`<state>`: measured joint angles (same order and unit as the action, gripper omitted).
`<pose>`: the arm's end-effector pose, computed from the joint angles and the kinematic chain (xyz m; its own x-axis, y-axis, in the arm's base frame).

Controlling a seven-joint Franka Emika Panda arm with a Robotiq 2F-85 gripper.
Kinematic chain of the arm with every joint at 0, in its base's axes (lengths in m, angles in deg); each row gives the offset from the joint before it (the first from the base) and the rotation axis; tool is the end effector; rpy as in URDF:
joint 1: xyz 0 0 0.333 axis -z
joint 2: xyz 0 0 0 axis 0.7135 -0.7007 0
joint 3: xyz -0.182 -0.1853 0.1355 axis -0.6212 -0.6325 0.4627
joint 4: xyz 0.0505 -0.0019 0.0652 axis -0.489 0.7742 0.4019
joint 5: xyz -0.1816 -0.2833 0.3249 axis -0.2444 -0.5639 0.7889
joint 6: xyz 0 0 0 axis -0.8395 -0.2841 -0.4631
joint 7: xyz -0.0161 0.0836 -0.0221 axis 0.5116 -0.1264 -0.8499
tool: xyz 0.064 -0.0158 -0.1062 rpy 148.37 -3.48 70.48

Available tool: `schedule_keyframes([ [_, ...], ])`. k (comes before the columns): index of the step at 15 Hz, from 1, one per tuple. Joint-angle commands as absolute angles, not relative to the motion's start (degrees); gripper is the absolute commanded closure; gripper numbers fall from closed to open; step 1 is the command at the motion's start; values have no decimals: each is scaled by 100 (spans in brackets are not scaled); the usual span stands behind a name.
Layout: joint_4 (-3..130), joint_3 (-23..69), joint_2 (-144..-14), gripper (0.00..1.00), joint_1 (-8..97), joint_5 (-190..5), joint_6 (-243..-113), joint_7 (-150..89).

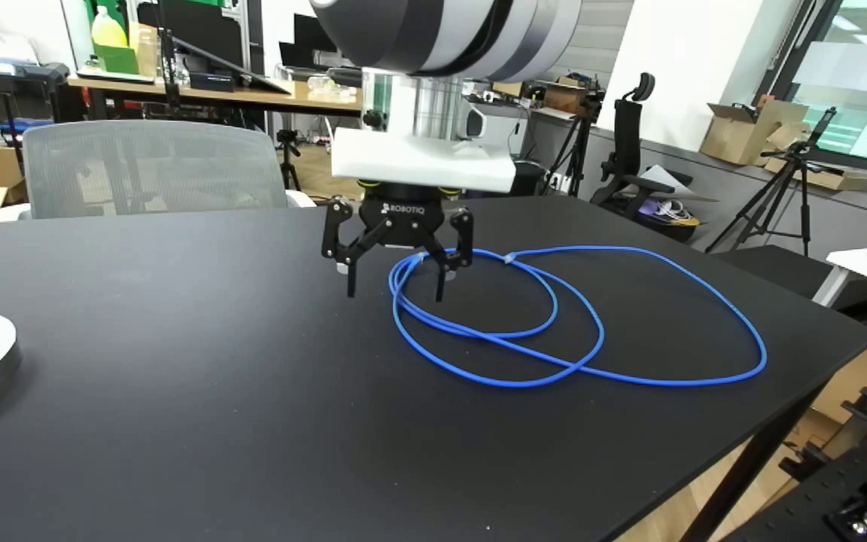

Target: Move the ends of the cable to opposite sides

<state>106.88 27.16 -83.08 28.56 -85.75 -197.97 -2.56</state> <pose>0.4986 0.1524 0.0596 0.9440 -0.3260 -0.0500 -0.3265 -0.9452 -0.0023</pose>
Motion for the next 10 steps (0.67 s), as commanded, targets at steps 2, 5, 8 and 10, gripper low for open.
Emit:
schedule_keyframes([
  [2,10887,2621,-8334,0,2990,-8482,-19953,-101],
  [5,10775,2548,-8461,0,3005,-8535,-19952,-113],
  [8,10641,2493,-8579,0,2976,-8567,-19937,-112],
  [10,10520,2490,-8665,0,2962,-8576,-19922,-119],
])
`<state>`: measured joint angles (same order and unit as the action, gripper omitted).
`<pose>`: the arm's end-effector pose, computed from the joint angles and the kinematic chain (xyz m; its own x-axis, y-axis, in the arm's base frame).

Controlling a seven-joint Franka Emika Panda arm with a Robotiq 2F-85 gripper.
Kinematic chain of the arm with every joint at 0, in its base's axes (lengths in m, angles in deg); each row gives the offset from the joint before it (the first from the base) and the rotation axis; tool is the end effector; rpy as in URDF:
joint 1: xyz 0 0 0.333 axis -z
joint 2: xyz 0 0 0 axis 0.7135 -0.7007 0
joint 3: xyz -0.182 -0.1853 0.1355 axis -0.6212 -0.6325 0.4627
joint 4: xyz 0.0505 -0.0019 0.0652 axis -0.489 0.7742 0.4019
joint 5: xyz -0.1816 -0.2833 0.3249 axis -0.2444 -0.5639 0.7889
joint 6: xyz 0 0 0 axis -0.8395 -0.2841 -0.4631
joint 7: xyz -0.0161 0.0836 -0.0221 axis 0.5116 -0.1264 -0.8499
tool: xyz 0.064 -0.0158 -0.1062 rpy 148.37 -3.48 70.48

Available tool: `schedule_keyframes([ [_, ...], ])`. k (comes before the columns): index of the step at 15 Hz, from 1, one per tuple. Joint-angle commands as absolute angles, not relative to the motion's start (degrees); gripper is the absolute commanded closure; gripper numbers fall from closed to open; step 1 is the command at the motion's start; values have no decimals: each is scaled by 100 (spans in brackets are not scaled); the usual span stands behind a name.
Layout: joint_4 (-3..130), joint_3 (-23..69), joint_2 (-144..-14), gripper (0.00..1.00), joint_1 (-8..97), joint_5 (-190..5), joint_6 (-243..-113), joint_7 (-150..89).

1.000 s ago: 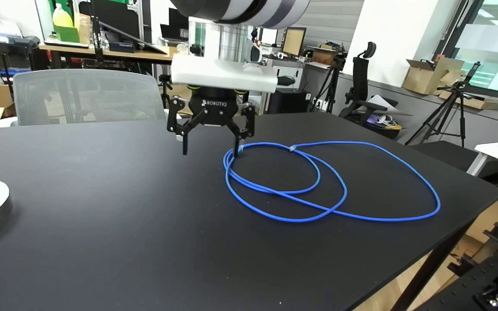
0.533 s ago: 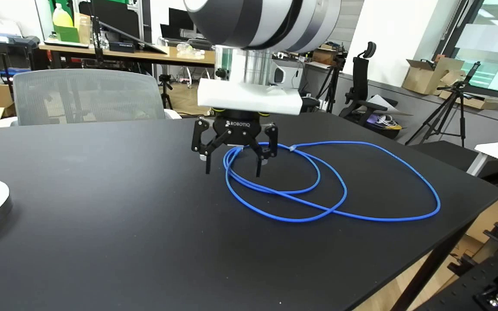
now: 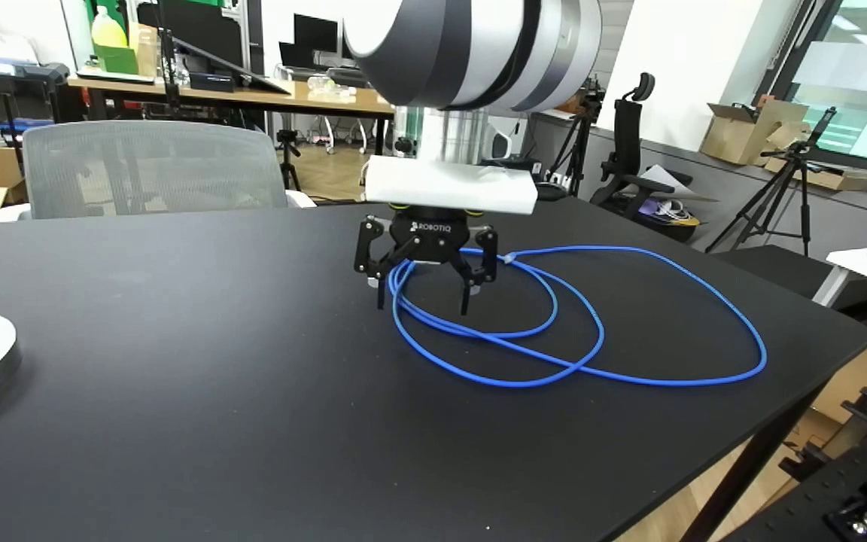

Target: Move the ends of the cable to opposite sides

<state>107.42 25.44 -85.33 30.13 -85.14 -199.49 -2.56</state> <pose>0.4949 0.1178 0.0385 0.9195 -0.3882 -0.0621 -0.3879 -0.9215 0.0184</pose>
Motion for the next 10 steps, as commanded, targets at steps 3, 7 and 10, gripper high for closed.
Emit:
schedule_keyframes([
  [3,10319,2476,-8792,0,2939,-8588,-19889,-130],
  [7,10048,2461,-8982,0,2896,-8605,-19856,-145],
  [10,9878,2461,-9126,0,2842,-8616,-19837,-158],
])
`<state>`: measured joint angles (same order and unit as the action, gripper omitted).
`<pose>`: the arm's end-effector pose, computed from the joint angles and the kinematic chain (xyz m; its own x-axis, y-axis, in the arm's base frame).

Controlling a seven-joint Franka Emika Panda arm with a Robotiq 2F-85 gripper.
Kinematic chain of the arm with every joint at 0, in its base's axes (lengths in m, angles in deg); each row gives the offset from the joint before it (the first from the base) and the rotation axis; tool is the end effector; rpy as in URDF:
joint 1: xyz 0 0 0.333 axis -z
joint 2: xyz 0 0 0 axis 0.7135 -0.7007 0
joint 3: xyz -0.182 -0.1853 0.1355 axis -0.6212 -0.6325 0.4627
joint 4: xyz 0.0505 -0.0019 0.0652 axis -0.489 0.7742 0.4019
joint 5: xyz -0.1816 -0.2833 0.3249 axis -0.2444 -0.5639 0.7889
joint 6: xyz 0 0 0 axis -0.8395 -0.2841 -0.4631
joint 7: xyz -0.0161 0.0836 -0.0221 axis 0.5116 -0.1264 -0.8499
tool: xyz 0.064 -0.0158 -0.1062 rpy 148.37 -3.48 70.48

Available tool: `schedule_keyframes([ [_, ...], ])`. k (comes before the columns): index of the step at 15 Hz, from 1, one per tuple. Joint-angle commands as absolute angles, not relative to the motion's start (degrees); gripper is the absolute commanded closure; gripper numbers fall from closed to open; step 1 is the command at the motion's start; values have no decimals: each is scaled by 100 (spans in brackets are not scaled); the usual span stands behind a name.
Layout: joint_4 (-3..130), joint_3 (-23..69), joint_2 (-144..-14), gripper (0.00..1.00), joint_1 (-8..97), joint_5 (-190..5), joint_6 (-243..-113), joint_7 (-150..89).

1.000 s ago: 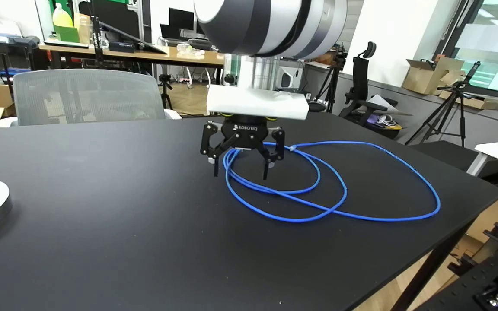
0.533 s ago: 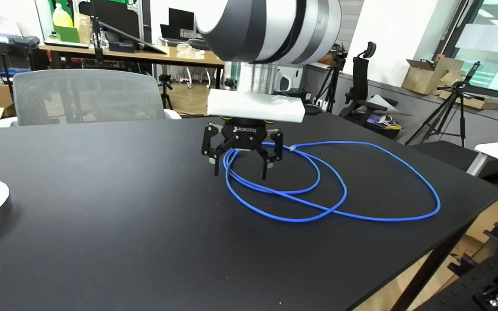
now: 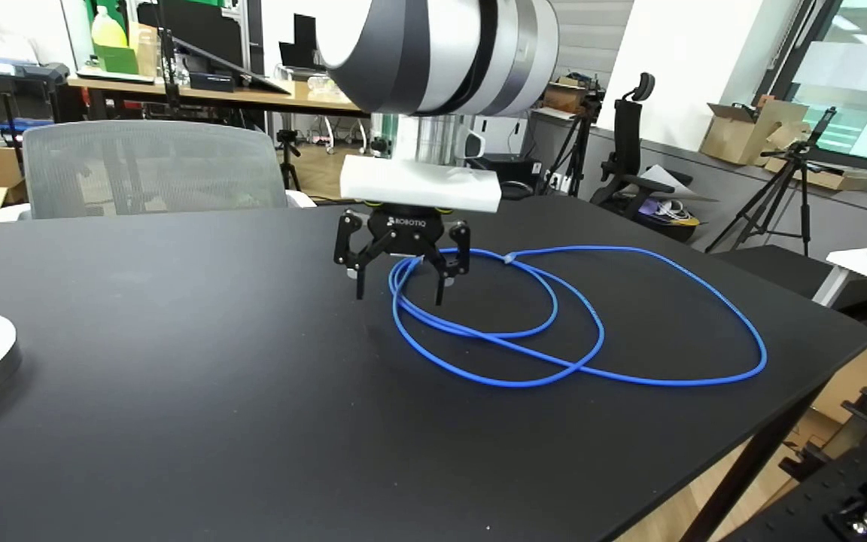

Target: Move the ends of the cable to opposite sides

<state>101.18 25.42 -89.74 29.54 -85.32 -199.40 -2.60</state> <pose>0.5270 0.1313 0.0336 0.9266 -0.3743 -0.0360 -0.3744 -0.9272 0.0026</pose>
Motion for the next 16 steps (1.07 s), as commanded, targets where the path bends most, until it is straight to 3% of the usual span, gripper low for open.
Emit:
schedule_keyframes([
  [1,9837,2444,-9165,9,2806,-8631,-19842,-135],
  [2,9802,2443,-9202,25,2785,-8632,-19847,-140],
  [3,9770,2439,-9235,33,2765,-8632,-19844,-146],
  [12,9776,2392,-9186,95,2740,-8570,-19873,-159],
  [13,9778,2341,-9151,100,2708,-8603,-19849,-114],
  [16,9781,2246,-8987,99,2645,-8745,-19851,-129],
])
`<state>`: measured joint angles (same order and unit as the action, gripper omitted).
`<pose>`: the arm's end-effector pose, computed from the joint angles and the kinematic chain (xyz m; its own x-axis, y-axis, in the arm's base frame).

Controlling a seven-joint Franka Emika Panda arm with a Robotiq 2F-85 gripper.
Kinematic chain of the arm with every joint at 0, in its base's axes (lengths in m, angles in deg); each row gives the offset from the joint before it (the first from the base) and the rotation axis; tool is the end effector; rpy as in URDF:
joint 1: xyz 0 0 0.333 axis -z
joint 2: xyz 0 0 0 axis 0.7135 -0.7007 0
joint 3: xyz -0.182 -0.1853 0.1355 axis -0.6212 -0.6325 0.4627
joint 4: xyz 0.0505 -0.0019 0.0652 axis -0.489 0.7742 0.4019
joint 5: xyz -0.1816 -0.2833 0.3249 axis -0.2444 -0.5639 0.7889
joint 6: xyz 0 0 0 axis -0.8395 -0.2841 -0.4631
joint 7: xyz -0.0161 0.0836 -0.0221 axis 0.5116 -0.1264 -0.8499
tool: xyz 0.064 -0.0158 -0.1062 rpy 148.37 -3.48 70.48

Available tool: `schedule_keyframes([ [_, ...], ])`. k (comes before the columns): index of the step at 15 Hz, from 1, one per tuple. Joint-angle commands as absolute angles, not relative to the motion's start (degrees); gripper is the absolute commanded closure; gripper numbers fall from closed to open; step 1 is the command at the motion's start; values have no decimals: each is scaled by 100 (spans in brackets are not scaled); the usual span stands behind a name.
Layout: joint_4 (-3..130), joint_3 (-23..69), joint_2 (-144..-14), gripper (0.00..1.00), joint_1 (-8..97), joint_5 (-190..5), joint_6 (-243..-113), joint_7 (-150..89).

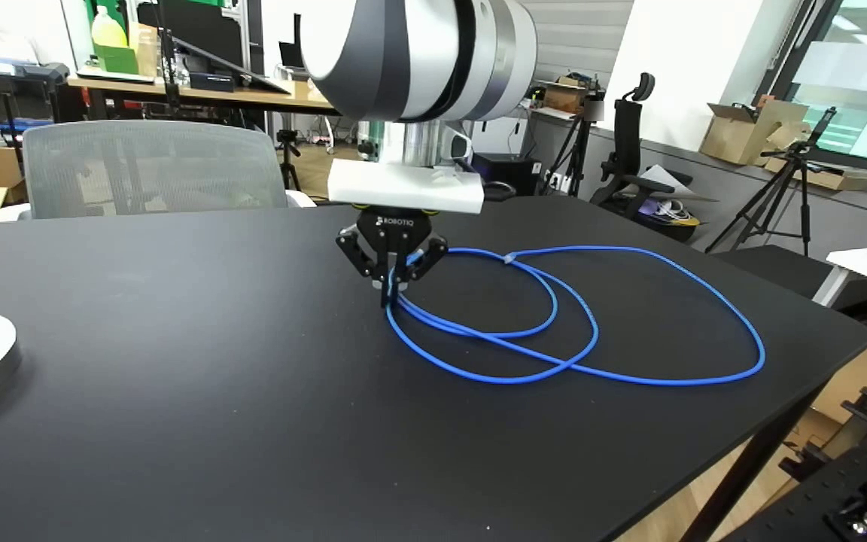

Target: Move the ends of the cable to opposite sides

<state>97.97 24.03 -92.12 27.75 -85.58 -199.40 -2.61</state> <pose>0.5427 0.1376 0.0300 0.9327 -0.3603 -0.0154 -0.3603 -0.9328 0.0057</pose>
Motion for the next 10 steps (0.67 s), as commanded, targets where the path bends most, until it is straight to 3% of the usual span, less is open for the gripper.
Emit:
schedule_keyframes([
  [1,9774,2189,-8898,98,2606,-8843,-19835,-111],
  [6,9528,1960,-8518,98,2481,-9414,-19506,-95],
  [10,8933,2370,-8505,98,2691,-9451,-18857,-641],
])
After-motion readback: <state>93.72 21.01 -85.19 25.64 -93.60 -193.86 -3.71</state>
